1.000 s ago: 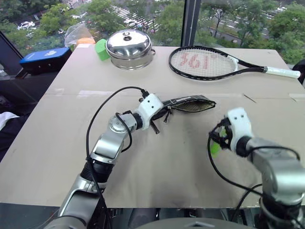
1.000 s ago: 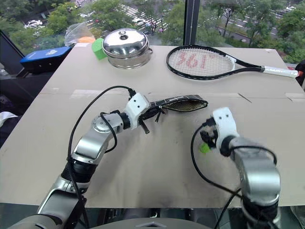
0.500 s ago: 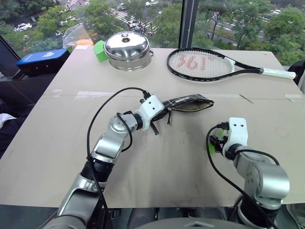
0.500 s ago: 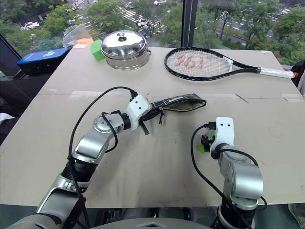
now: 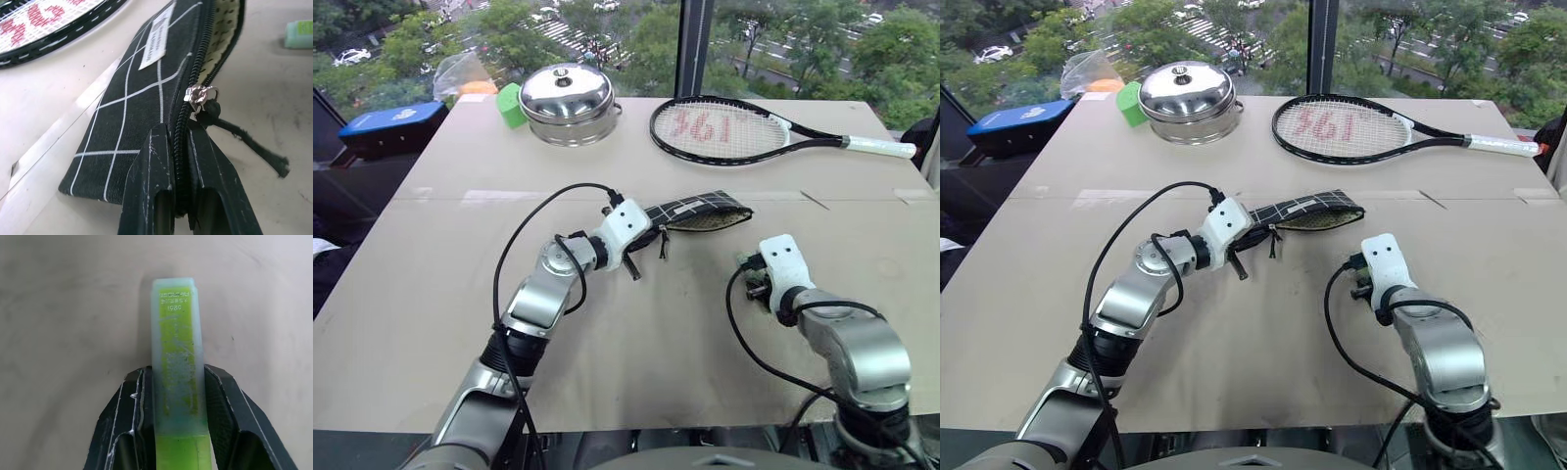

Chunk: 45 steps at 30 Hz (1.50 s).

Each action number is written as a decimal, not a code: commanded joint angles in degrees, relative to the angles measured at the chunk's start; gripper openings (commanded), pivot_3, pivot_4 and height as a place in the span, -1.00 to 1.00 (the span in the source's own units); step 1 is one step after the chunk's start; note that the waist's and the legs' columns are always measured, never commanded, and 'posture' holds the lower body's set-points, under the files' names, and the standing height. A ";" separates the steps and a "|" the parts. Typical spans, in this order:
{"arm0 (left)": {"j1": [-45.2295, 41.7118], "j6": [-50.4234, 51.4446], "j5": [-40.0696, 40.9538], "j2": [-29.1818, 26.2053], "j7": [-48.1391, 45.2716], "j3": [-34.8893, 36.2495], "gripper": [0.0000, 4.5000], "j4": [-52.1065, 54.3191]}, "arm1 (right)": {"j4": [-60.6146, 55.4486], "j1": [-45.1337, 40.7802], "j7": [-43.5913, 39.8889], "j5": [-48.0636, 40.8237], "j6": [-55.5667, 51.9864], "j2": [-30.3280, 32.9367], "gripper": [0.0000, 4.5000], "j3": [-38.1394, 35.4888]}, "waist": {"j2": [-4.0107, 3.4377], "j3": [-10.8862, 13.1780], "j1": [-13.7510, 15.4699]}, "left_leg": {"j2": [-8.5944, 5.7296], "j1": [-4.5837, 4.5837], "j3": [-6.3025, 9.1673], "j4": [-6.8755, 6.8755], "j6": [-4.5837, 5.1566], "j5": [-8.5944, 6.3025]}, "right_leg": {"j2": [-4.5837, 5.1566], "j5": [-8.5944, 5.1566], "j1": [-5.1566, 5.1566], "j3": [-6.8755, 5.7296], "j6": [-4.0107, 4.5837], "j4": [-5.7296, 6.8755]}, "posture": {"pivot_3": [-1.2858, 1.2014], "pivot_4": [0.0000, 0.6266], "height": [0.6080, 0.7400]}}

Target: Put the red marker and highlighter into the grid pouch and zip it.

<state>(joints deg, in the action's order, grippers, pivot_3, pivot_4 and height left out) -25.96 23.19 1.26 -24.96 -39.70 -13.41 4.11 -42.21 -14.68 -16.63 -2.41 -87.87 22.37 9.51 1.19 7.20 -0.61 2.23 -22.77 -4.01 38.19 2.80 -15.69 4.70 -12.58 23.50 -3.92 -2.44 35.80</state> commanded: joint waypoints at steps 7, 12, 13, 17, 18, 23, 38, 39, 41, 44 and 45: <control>0.12 -2.60 0.75 0.48 -1.83 -0.68 -1.00 3.64 | -0.49 -16.89 -17.85 -7.09 16.50 23.60 -0.65 10.13 | -0.09 0.24 -0.09 | 0.00 -0.01 -0.02 0.03 0.06 -0.03 | 0.01 -0.01 0.00 0.02 -0.02 -0.08 | 0.03 -0.52 1.00; 0.45 -4.90 1.10 0.80 -3.63 -1.62 -1.00 4.99 | 9.08 -25.86 -20.49 -5.71 19.64 22.81 -0.65 17.57 | -0.07 0.26 0.12 | 0.03 -0.04 -0.02 0.04 0.06 -0.03 | 0.07 0.00 0.00 0.00 -0.01 -0.07 | 0.03 -0.52 1.00; 0.69 -5.46 1.23 0.79 -4.24 -1.94 -1.00 5.46 | 11.40 -27.33 -20.75 -4.96 20.90 22.32 -0.65 19.18 | -0.07 0.26 0.16 | 0.03 -0.04 -0.04 0.04 0.06 -0.03 | 0.11 0.00 0.00 0.01 -0.01 -0.07 | 0.03 -0.52 1.00; 2.12 -7.77 2.09 0.83 -6.41 -2.64 -1.00 7.23 | 22.41 -32.86 -23.04 1.10 31.28 20.44 -0.65 27.52 | -0.07 0.27 0.09 | -0.01 -0.07 -0.11 0.09 0.11 -0.05 | 0.18 0.01 0.01 0.04 -0.02 -0.07 | 0.03 -0.52 1.00; 2.41 -7.88 2.46 0.99 -6.54 -2.56 -1.00 7.65 | 24.91 -34.04 -23.78 3.00 34.38 20.10 -0.65 29.42 | -0.07 0.27 0.10 | -0.02 -0.08 -0.10 0.09 0.11 -0.06 | 0.18 0.01 0.01 0.04 -0.02 -0.07 | 0.03 -0.52 1.00; 3.17 -5.97 3.71 1.19 -6.53 -1.88 -1.00 8.75 | 38.06 -38.10 -28.72 6.34 48.49 15.64 -0.19 30.56 | -0.08 0.27 -0.02 | -0.03 -0.07 -0.12 0.11 0.11 -0.05 | 0.14 0.02 0.01 0.03 -0.04 -0.04 | 0.03 -0.52 1.00; 0.27 2.21 7.20 3.69 -3.73 1.15 -1.00 4.58 | 7.32 -21.95 -34.66 -31.48 2.49 13.22 0.77 -14.62 | -0.04 0.24 1.42 | 0.06 -0.04 0.03 0.11 0.14 -0.07 | 0.25 0.03 -0.09 -0.12 -0.01 0.00 | 0.03 -0.52 1.00; -0.12 2.26 7.57 3.70 -4.15 1.47 -1.00 4.06 | 5.59 -20.22 -31.93 -31.27 0.97 10.42 0.77 -14.54 | -0.04 0.24 1.32 | 0.06 -0.03 0.02 0.11 0.14 -0.08 | 0.26 0.03 -0.08 -0.11 -0.01 0.00 | 0.03 -0.52 1.00; -0.97 2.25 8.14 3.46 -4.98 1.85 -1.00 3.17 | 4.16 -17.58 -25.67 -29.58 -0.75 3.85 0.77 -13.86 | -0.11 0.28 1.17 | 0.06 -0.02 -0.04 0.10 0.14 -0.07 | 0.25 0.03 -0.02 -0.02 -0.01 0.09 | 0.03 -0.52 1.00; -1.89 1.94 8.47 3.13 -5.69 1.81 -1.00 2.22 | 6.68 -14.90 -16.23 -24.96 2.19 -3.88 0.77 -11.35 | -0.12 0.26 1.28 | 0.04 -0.04 -0.03 0.12 0.13 -0.07 | 0.20 0.03 0.00 -0.02 -0.01 0.11 | 0.03 -0.52 1.00; -2.07 1.99 8.54 3.09 -5.80 1.76 -1.00 2.17 | 8.43 -14.85 -13.31 -23.41 3.39 -6.32 0.77 -11.08 | -0.12 0.26 1.33 | 0.03 -0.03 -0.04 0.14 0.13 -0.06 | 0.19 0.03 -0.01 -0.01 -0.01 0.11 | 0.03 -0.52 1.00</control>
<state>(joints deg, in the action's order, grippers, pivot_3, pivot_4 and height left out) -26.96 25.87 8.74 -21.86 -45.00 -12.52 5.51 -34.74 -29.35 -34.89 -28.31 -86.90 17.71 -1.46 1.07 7.46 0.72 2.23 -22.82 -4.07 38.34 2.93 -15.76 4.90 -12.55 23.49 -3.91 -2.45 35.91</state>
